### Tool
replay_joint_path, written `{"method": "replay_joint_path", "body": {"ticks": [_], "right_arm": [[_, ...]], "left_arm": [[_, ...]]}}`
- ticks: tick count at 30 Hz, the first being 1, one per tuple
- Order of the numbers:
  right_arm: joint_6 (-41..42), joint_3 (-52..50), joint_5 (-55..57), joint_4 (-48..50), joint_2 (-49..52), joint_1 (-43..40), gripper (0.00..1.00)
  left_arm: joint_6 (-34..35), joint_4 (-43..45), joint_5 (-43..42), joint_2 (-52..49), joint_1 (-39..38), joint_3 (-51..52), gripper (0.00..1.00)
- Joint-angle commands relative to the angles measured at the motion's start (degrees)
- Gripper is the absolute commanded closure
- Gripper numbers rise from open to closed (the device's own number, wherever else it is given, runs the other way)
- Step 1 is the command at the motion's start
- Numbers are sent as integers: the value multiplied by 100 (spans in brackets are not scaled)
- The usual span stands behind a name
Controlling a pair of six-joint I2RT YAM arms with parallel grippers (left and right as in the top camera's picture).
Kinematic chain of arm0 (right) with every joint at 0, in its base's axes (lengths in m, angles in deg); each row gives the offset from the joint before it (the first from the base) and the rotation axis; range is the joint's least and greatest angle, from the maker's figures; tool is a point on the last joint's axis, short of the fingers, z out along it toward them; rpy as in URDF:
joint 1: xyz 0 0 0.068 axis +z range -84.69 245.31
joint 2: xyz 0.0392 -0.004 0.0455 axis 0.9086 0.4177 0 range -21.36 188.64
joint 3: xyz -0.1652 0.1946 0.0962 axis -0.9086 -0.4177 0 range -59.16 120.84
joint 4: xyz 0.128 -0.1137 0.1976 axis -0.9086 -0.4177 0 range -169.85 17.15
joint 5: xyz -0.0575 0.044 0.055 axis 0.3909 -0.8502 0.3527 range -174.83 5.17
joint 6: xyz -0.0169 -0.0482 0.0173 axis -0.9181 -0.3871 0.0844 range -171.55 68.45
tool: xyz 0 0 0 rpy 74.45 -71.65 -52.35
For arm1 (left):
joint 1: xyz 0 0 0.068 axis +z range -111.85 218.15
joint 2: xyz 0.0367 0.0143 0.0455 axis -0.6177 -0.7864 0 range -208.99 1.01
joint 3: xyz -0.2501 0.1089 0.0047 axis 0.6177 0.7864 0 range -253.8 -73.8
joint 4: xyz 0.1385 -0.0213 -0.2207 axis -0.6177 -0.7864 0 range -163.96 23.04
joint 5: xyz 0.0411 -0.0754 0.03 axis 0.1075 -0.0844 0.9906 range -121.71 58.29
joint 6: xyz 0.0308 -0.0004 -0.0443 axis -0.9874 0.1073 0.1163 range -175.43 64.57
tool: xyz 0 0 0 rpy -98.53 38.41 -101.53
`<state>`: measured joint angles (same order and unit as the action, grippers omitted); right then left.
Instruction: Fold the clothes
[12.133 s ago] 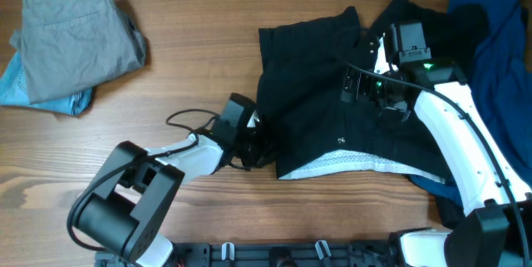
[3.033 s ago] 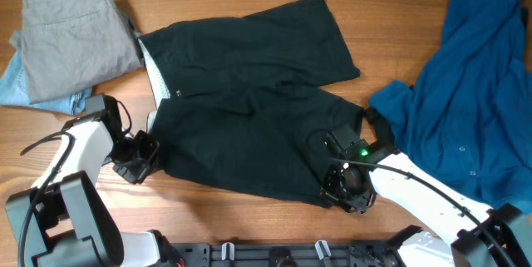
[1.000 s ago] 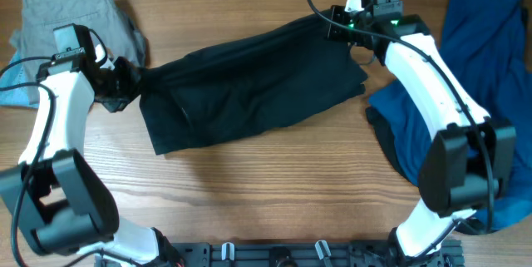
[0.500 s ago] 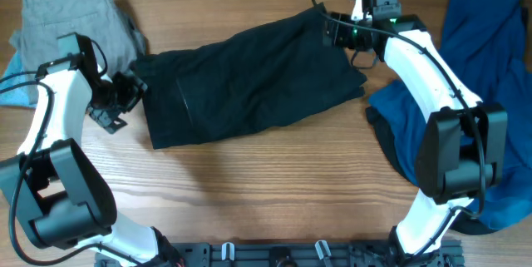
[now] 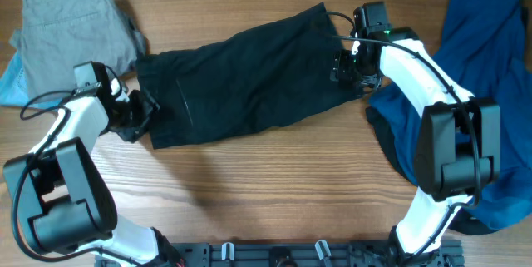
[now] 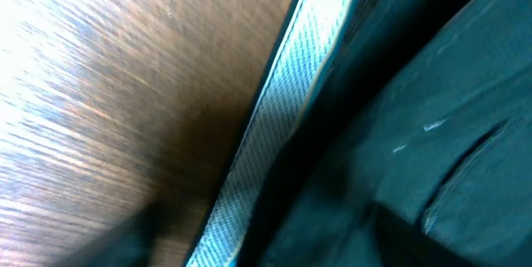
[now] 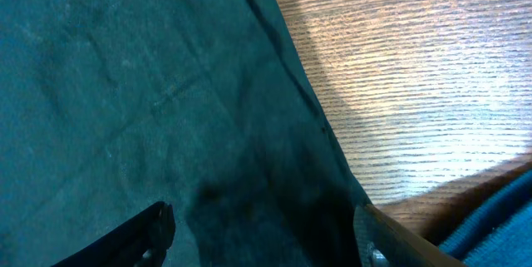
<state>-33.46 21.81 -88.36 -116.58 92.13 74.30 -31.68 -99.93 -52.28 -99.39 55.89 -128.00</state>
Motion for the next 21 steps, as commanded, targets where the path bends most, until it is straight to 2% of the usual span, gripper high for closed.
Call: {"method": "replay_joint_path", "body": {"ticks": [1,2,3,6,11,16,21], "right_arm": [[-9,2,96,-9,61,-2,27],[-9,2,94,2,61,-2,26],[-26,15,92,-2,61,-2,24],[-498,201,-11,-120,17,-2,23],[-743,675,-337,-186,-494,0,22],[-955,662,-1937,-11,-684,76,29],[-1198,422,-2332,31,-675,468,46]], "left_arm": [[-109,-66,-391,-212,-28,343,73],[-107,-61,-409,-210,-28,343,88],[-107,-63,-407,-210,-28,341,96],[-269,-221,-380,-201,-28,251,96],[-407,-1237,-83,33,-48,-590,96],[-404,-1952,-81,433,-328,-1320,96],[-400,-2164,-81,734,-662,-1471,96]]}}
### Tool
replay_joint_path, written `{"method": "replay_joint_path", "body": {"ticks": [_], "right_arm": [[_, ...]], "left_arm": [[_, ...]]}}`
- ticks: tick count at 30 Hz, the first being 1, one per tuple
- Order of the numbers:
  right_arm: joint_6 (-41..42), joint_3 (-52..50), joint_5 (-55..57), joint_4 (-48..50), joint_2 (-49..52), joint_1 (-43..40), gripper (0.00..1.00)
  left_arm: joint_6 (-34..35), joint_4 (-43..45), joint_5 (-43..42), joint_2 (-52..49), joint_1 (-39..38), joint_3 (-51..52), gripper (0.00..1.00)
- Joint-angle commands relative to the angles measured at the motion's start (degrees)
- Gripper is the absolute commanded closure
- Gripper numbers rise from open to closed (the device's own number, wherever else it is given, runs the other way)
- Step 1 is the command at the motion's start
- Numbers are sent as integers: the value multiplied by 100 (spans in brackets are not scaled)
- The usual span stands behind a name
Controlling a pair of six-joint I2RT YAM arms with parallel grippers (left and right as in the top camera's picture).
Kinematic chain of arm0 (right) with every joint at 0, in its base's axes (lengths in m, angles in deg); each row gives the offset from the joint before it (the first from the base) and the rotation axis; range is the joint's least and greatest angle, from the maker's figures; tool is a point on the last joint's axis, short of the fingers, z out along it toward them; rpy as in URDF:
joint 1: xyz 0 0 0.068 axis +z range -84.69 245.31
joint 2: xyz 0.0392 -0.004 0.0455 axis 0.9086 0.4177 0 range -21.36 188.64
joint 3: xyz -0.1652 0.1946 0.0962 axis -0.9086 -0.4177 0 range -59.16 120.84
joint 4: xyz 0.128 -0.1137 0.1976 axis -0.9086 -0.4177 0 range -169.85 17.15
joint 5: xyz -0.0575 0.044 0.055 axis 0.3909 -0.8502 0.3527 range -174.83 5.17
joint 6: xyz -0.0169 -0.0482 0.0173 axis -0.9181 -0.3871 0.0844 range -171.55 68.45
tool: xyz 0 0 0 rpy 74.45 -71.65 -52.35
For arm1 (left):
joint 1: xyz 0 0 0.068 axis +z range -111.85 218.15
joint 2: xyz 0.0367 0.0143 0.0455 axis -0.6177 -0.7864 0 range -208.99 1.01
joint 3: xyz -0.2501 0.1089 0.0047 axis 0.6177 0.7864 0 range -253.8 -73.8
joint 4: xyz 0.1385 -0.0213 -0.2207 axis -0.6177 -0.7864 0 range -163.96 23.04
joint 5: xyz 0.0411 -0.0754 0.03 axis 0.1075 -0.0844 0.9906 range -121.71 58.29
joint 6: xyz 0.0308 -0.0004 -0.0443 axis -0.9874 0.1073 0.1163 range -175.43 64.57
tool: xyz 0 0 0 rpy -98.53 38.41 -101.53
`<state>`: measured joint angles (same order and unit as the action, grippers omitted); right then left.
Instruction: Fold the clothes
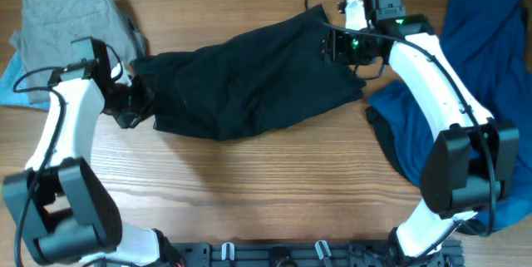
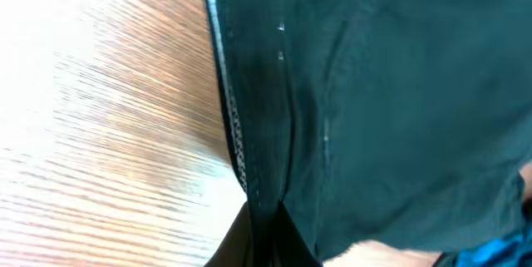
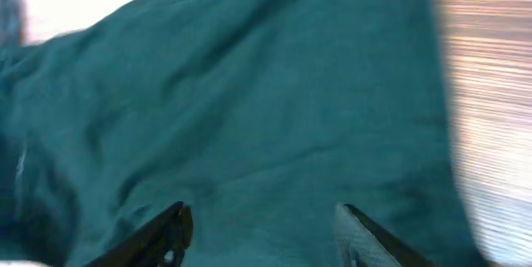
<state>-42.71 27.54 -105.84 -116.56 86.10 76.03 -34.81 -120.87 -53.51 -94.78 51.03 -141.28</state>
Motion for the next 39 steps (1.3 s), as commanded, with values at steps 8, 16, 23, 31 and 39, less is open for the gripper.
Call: {"method": "replay_joint_path", "body": {"ticks": [8,16,23,31,39], "right_arm": [[129,-645,-734,522,354,1366,64],[481,-649,-1530,968,1281,2465,66],[1097,-647,-1742,2103,1692,3294,65],[986,-610,-1296,1932,1539,3027,67],[452,-343,671,-2,654,1681,67]], "left_arm": [[-70,-422,39,1016,-413,-590,96],[72,-404,17,1838,-415,-857,96],[85,-404,-957,1919,-417,-857,96],[79,-417,-946,1897,-601,-857,96],[81,-389,-337,1873,-1211,-855,96]]}}
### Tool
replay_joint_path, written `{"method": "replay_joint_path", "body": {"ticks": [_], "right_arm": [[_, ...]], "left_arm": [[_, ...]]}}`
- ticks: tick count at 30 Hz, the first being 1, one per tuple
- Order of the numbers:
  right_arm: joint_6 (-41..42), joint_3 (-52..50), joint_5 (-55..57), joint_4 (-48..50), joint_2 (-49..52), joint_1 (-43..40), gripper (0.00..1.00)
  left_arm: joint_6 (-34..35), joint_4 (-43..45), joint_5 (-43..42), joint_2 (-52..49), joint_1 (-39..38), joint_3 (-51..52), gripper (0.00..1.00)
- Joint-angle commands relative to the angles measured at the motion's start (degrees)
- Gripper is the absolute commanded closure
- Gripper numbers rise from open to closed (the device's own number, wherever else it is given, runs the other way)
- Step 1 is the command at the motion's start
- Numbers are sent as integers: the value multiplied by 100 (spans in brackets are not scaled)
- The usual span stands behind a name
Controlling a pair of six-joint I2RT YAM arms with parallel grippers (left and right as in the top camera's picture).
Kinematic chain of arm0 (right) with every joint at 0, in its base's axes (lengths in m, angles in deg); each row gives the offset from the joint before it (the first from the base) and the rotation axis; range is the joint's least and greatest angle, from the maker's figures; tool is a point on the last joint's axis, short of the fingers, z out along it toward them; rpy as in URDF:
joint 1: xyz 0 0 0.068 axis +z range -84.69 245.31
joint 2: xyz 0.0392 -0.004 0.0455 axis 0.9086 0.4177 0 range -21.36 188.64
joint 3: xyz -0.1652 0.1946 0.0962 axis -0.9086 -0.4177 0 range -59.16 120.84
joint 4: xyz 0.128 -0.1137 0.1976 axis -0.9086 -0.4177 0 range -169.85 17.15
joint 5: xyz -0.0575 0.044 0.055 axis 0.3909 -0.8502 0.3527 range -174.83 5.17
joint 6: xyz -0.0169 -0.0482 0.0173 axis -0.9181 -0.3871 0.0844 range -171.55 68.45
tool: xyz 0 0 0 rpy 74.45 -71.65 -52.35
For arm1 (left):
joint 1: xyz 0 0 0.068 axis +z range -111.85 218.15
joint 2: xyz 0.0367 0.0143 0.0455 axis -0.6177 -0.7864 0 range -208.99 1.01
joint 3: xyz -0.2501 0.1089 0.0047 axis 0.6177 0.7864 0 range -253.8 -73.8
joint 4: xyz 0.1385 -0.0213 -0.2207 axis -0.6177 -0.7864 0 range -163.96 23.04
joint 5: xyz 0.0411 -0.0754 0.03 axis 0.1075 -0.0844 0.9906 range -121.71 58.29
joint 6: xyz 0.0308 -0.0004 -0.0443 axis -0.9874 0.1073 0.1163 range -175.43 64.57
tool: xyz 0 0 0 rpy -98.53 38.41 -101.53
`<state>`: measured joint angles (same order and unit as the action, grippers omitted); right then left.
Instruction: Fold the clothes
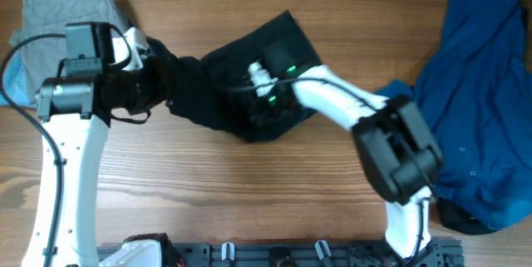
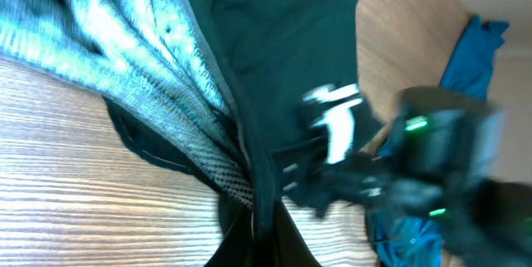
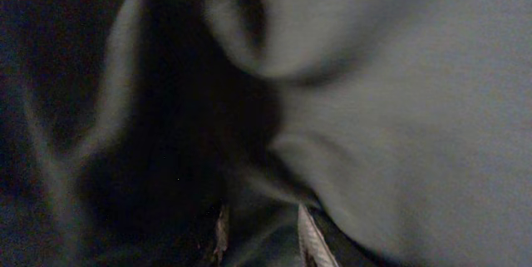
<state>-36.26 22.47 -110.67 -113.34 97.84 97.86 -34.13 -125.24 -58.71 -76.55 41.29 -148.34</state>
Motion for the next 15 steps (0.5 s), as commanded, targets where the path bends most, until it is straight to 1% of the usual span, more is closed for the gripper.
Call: {"method": "replay_joint_path", "body": {"ticks": [1,5,9,12,13,15], "right_arm": [[-181,164,1318,-431,-564,-643,67],[-208,164,1423,-693,-595,-1257,67],[-337,164,1451,-612,-597,-1821,66],[-323,162,1888,-439,-595,-2044,66],[-315,162,2236,-326,-595,-2103,66],[-315,162,2553,-234,-595,-2144,66]], "left_arm": [[11,59,214,37,-302,-149,96],[11,81,461,-57,-490,-149,96],[4,50,791,-39,-420,-155,96],[-11,35,804,-33,-321,-157,96],[-11,35,804,-33,-284,-157,96],[-11,37,804,-33,-256,-157,96]]}}
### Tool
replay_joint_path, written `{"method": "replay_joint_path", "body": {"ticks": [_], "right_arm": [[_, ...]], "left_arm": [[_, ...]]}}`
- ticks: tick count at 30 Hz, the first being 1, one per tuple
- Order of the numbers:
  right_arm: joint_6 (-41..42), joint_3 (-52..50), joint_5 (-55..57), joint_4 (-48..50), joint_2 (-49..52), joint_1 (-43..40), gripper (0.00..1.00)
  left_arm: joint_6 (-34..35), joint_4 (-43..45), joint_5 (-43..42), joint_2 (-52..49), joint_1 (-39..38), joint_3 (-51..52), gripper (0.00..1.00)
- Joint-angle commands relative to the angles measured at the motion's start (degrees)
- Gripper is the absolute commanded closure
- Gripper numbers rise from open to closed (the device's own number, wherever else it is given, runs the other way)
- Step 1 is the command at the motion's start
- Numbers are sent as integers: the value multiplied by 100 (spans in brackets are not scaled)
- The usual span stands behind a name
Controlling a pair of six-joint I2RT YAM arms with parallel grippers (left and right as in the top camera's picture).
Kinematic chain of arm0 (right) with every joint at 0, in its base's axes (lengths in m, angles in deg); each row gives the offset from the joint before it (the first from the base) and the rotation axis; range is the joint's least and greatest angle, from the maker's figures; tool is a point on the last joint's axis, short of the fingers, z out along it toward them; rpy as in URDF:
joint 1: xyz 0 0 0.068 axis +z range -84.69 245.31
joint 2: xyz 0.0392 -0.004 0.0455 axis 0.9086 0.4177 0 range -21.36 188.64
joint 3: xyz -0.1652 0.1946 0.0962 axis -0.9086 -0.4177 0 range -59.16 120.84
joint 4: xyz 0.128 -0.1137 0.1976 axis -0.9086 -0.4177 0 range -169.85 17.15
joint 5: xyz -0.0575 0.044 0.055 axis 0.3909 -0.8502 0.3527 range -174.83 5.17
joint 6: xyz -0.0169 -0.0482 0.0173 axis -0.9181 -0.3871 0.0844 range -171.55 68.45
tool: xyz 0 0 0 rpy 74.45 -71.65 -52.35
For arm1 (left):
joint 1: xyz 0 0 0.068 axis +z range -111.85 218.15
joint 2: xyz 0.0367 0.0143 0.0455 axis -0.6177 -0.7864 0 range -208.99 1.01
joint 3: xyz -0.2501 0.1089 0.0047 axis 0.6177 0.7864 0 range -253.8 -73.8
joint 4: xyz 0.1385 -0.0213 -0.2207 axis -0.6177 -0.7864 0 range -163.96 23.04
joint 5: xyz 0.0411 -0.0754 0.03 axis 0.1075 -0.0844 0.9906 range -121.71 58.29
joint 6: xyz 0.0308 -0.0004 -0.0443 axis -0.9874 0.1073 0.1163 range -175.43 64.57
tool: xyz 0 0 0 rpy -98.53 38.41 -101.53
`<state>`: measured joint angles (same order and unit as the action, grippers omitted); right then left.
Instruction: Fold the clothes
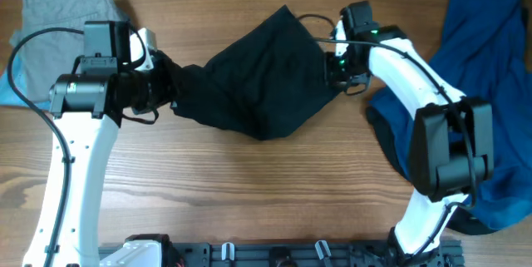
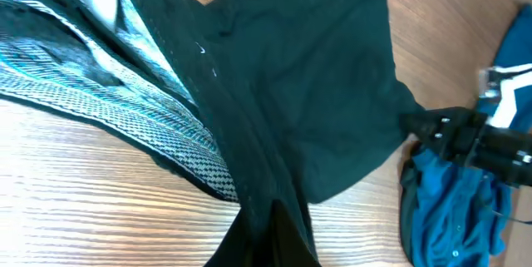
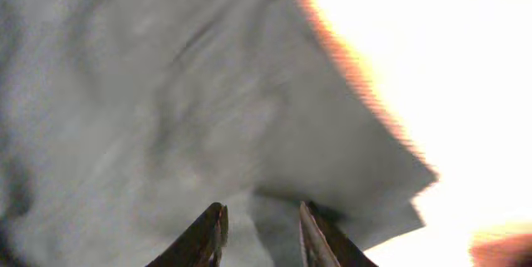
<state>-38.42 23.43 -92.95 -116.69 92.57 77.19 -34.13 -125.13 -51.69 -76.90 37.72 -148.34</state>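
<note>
A black garment point(image 1: 258, 84) hangs stretched between my two grippers over the middle of the wooden table point(image 1: 249, 192), sagging to a point at its lower edge. My left gripper point(image 1: 169, 90) is shut on its left end. In the left wrist view the cloth point(image 2: 307, 92), with a pale woven lining showing, runs down into the gripper point(image 2: 268, 238). My right gripper point(image 1: 337, 66) holds the garment's right edge. In the right wrist view the fingers point(image 3: 212, 234) stand close together with the grey-looking cloth point(image 3: 166, 92) between them.
Folded grey shorts point(image 1: 71, 26) lie at the back left on a light blue cloth point(image 1: 10, 84). A large blue garment point(image 1: 482, 76) is heaped along the right side, close under my right arm; the left wrist view also catches this blue garment point(image 2: 449, 192).
My right gripper has moved from the lower middle of the bunched garment out to the right and back. The cloth is now drawn out wide between the grippers. The left gripper has barely shifted.
The black garment lay flat and long, my grippers at its two ends, the right one open. Then both ends were raised slightly. Later the left gripper held its end up while the right gripper was at the bunched middle. Now the garment is spread between them.
</note>
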Motion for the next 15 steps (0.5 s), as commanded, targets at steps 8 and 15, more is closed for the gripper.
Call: {"method": "replay_joint_path", "body": {"ticks": [8,15], "right_arm": [[-98,-55,636,424,166,-81,67],[98,-551,-400,328,343,-13,71]], "left_arm": [[-9,28,101,2,107,-157,96],[17,175,57,2,107,-157,96]]}}
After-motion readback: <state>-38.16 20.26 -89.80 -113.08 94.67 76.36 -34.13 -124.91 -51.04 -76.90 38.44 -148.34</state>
